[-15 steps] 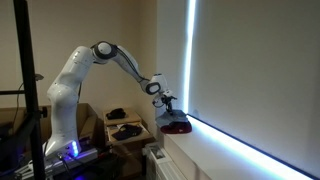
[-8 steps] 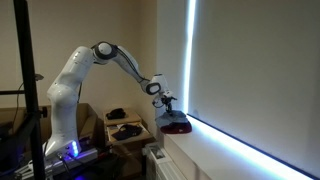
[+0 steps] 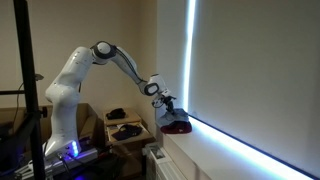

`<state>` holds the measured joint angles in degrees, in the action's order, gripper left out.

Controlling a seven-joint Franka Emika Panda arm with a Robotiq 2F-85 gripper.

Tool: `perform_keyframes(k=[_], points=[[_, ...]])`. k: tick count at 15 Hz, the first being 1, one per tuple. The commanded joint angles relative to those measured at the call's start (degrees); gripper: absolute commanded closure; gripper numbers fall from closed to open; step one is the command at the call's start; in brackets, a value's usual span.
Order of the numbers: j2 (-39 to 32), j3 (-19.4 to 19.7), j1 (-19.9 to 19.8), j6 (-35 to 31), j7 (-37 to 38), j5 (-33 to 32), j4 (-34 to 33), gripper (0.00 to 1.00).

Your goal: Stack the caps on the sliding tray on the cap on the window sill

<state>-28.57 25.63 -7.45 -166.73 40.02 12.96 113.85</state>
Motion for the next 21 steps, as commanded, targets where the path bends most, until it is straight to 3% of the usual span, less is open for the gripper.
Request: perform_keyframes(k=[1,4,10,12,13,15,21], points=[[-2.67,1.6,0.42,6.42,3.41,-1.34,-3.08,0.69],[-2.87,-2.23,-3.65,11.8,1.58,0.54,-5.09,0.57],[-0.74,-9.83,-11.91,16.12,-5.08,7.26,-6.68,0.14],[-2.46,-12.92,-14.52,22.23,-10.79,9.66,-9.68,0.02],[-3.52,-13.81,-14.9,24.54,-13.01,10.54,-11.09,0.0],[-7.69,-14.06,-15.38,34.45,-15.36,9.08,-20.92,0.0],[-12.98,-14.7,-14.72,59.36,-21.99,4.05,-41.21,0.0]])
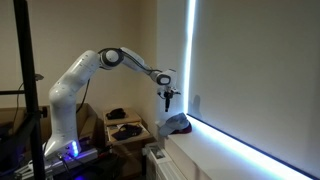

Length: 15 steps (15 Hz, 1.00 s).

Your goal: Stack the caps on the sliding tray on the cap on the window sill

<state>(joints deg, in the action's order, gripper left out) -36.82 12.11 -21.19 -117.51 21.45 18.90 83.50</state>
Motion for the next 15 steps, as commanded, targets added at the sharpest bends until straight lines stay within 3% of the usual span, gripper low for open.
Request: perform_keyframes(k=[1,2,4,5,10,12,15], points=[[-5.89,-1.49,-0.72,13.59,-4.43,-2.65,-14.03,0.0],[-4.21,-1.78,0.14,15.53,-5.88,-3.44,-12.65,0.0],[5.39,-1.2,3.11,13.12,-10.25,-6.53,2.07,0.0],[-1.91,-1.3,1.13,14.0,-6.72,-4.27,-8.54,0.0],[-1.49,-1.19,1.37,13.95,-6.65,-4.61,-7.88,0.0],[-6.38,-2.77,0.02,26.08,-11.9,-6.14,-18.96,0.0],[-8.73,-4.54,0.0,36.63,-16.54,-5.56,-26.6,0.0]])
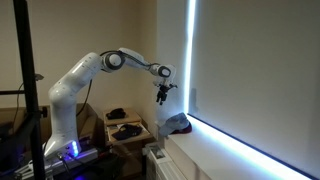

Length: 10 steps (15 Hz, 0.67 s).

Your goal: Stack the caps on the sliding tray on the cap on the window sill

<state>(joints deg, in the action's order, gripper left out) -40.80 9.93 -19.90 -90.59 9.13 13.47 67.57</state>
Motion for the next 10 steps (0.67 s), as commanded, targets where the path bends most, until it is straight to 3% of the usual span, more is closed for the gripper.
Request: perform_keyframes(k=[1,3,4,10], points=[[-5.93,-2.83,-1.36,14.01,-5.73,0.36,-14.25,0.0],[-1.71,-3.98,1.04,14.05,-8.96,-0.05,-6.43,0.0],[2.13,-4.76,2.83,11.13,-10.46,-0.29,1.88,0.0],[5.53,-8.32,9.04,7.24,-22.06,-3.72,17.42,0.0]])
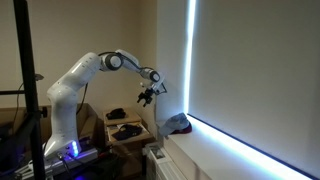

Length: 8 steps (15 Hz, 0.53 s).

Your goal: Stack the caps on the sliding tray on the cap on the window sill

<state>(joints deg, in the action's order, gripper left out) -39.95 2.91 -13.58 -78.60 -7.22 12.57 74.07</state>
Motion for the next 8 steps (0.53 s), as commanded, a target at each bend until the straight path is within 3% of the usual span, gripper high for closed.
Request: perform_keyframes(k=[1,8], points=[[5.54,-1.79,3.3,-7.19,-8.06,-2.53,14.2,0.0],[14.59,-5.7,7.82,-39.32,-13.5,-0.19,35.93,0.0]])
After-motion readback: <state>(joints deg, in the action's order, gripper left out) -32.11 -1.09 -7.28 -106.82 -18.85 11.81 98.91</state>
